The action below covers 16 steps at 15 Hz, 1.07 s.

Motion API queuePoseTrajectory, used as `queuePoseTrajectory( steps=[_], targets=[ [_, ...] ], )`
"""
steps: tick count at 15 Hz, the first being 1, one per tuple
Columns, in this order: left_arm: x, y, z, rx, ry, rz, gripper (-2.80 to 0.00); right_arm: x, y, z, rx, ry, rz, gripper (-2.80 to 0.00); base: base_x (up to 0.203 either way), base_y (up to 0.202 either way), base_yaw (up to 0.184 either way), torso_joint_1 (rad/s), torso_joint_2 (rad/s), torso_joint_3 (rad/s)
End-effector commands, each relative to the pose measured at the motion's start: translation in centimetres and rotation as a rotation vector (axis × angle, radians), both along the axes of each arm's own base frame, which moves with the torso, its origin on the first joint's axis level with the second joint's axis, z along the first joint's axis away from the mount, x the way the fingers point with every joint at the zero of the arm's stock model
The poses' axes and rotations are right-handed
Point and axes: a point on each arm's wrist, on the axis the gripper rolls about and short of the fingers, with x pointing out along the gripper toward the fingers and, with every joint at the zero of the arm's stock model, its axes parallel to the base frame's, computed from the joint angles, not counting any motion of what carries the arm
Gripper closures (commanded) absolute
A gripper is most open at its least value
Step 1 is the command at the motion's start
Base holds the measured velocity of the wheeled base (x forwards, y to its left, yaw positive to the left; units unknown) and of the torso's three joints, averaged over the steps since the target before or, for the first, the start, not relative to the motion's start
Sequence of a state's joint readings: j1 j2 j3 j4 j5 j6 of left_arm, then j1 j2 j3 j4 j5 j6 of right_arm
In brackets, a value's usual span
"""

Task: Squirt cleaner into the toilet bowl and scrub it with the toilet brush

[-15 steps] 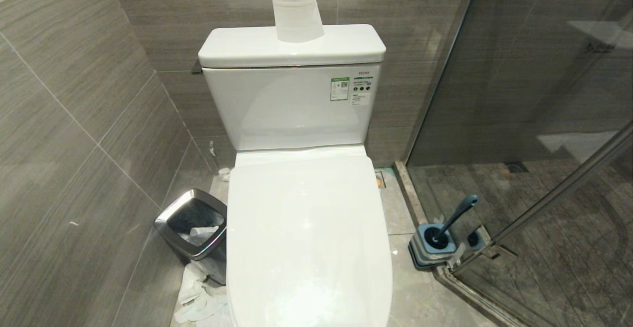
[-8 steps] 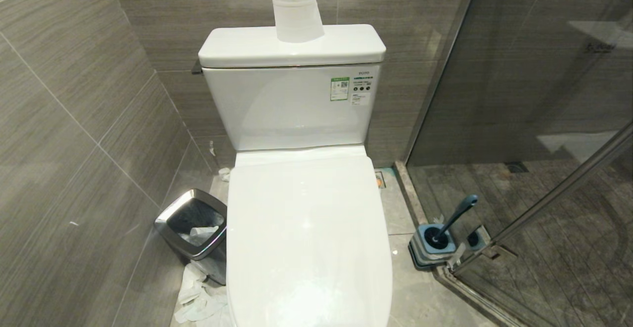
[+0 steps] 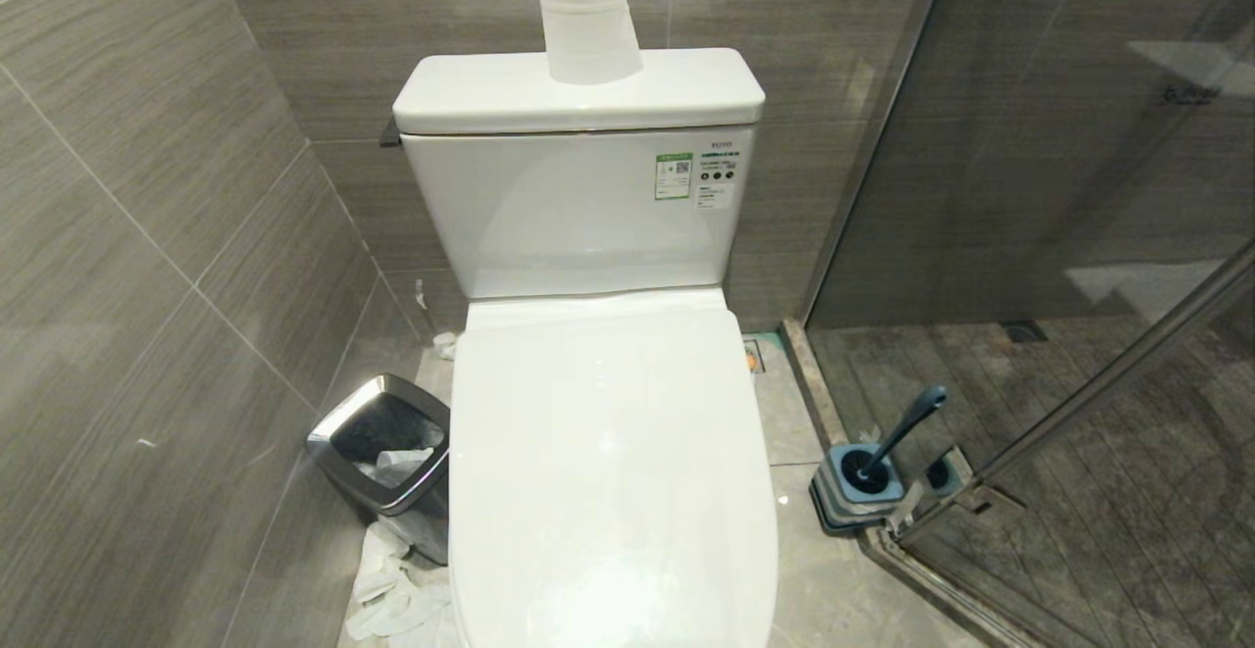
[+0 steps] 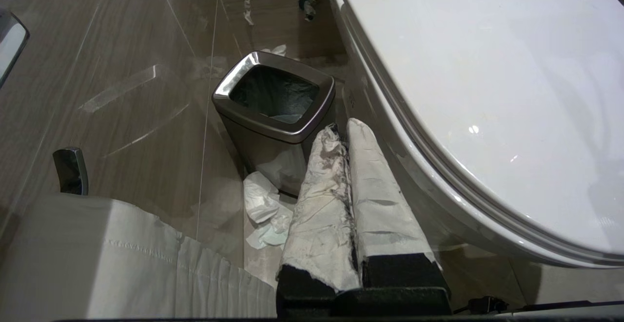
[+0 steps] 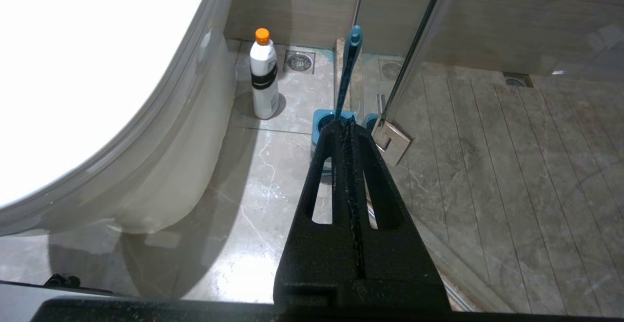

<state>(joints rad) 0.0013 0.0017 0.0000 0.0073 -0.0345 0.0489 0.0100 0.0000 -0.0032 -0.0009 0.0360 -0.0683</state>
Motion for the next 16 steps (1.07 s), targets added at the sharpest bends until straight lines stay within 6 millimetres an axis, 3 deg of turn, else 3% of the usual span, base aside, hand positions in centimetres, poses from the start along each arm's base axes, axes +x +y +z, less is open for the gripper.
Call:
queuePoseTrajectory(
  steps=[1,16],
  targets=[
    [0.01,0.00,0.00,0.000,0.002,-0.001,0.00,0.01,0.00,0.01,-0.001,0.001,0.002,0.00,0.000,0.000,0.000,0.000,0.00,0.000],
    [0.01,0.00,0.00,0.000,0.002,-0.001,0.00,0.01,0.00,0.01,-0.001,0.001,0.002,0.00,0.000,0.000,0.000,0.000,0.00,0.000]
  ],
)
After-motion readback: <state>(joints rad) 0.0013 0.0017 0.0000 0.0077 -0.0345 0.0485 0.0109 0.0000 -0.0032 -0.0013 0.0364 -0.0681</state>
